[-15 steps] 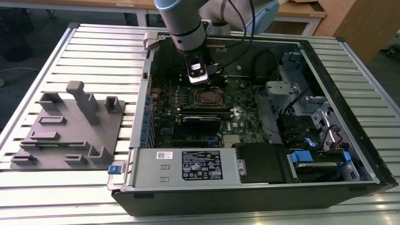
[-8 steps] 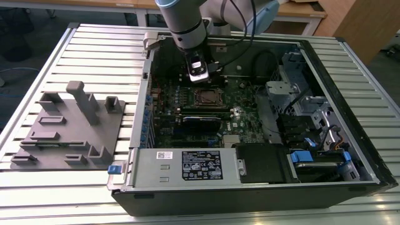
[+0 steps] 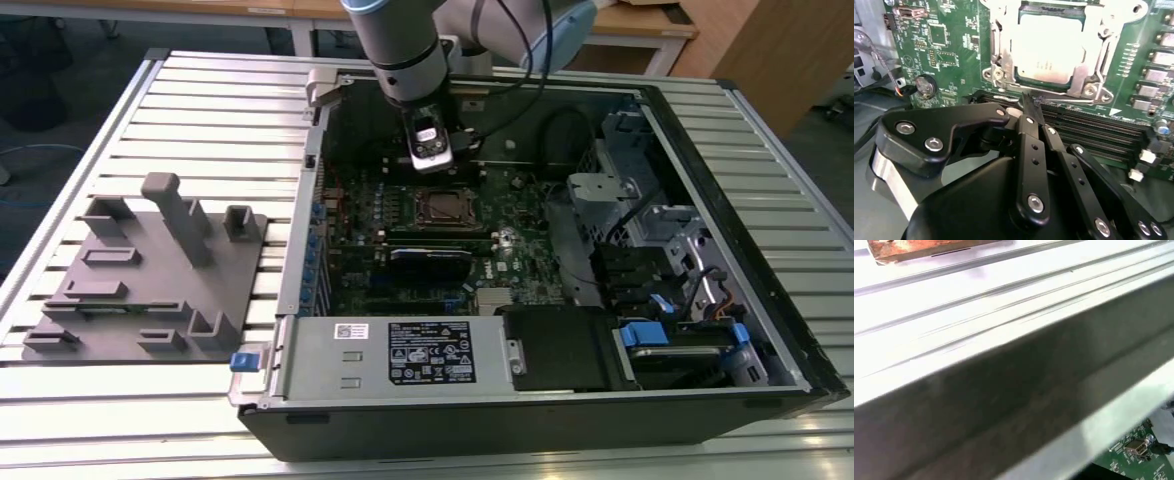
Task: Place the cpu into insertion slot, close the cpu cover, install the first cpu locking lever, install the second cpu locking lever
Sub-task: 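Install the first cpu locking lever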
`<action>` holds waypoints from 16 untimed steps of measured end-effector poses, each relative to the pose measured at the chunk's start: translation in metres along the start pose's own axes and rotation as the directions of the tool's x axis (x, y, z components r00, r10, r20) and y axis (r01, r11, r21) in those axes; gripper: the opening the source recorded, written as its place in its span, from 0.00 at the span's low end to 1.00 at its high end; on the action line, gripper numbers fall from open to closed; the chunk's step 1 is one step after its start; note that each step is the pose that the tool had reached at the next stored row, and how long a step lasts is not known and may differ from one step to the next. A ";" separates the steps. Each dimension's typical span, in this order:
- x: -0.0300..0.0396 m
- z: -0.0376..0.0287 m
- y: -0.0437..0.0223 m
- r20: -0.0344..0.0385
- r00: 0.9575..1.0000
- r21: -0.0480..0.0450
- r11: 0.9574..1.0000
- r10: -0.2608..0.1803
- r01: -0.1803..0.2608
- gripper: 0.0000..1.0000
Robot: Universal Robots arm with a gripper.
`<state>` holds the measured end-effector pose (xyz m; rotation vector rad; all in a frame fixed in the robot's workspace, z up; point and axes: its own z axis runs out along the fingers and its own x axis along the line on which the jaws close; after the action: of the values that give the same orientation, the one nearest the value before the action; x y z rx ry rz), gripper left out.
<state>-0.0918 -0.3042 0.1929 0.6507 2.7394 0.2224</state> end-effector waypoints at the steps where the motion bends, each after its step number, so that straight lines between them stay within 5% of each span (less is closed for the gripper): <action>1: -0.0013 0.0005 0.0007 0.000 1.000 0.001 1.000 0.000 0.000 0.10; 16: -0.0085 0.0037 0.0053 0.011 1.000 0.022 1.000 -0.007 0.007 0.10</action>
<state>-0.0811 -0.3031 0.1928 0.6459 2.7369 0.1865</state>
